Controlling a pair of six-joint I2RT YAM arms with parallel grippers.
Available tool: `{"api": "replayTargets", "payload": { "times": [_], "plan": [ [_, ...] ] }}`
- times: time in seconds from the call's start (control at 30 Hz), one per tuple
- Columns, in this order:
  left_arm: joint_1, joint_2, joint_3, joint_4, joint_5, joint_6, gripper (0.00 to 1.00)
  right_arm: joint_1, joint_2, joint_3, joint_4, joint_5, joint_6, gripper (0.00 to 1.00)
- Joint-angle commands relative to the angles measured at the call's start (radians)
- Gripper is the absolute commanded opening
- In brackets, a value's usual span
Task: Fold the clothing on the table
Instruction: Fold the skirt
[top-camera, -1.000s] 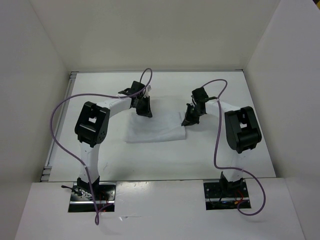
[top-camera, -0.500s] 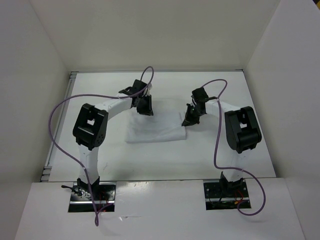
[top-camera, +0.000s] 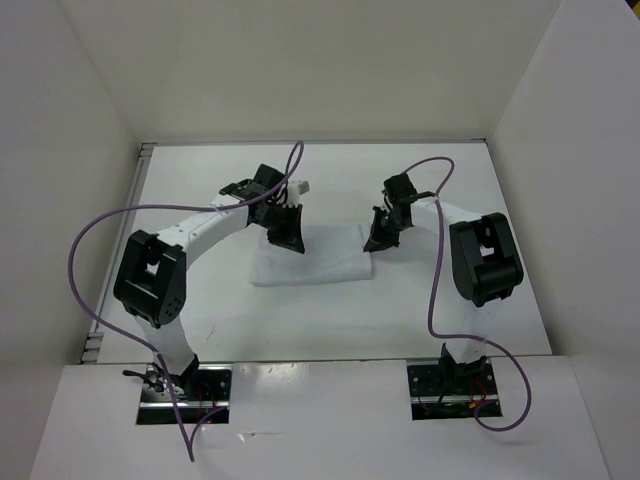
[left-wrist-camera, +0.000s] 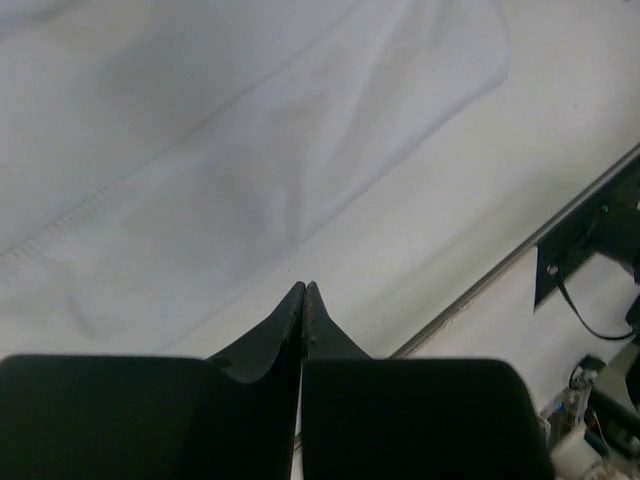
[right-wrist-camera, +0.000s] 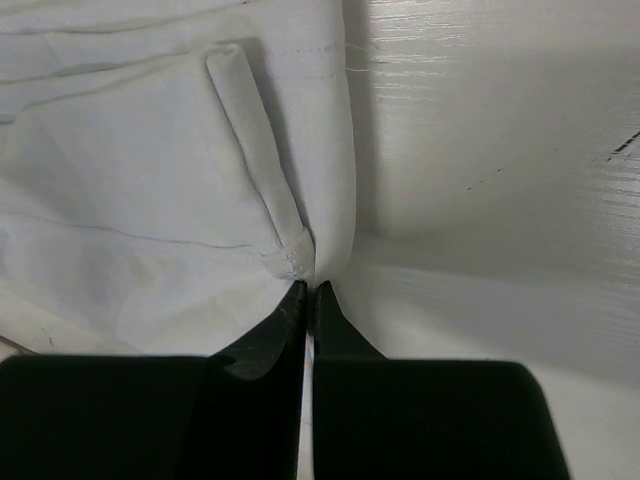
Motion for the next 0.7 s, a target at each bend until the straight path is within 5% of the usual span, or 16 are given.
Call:
{"api": "replayTargets", "payload": {
  "times": [0.0, 0.67],
  "plan": [
    [-0.001, 0.040, -0.022, -0.081, 0.107, 0.086, 0.00, -0.006, -0.036, 0.049, -0.026, -0.005, -0.017, 0.00],
    [-0.050, 0.285, -0.031, -0.011, 0.236, 0.083, 0.00, -0.006, -0.036, 0.068, -0.035, -0.005, -0.026, 0.00]
  ]
}}
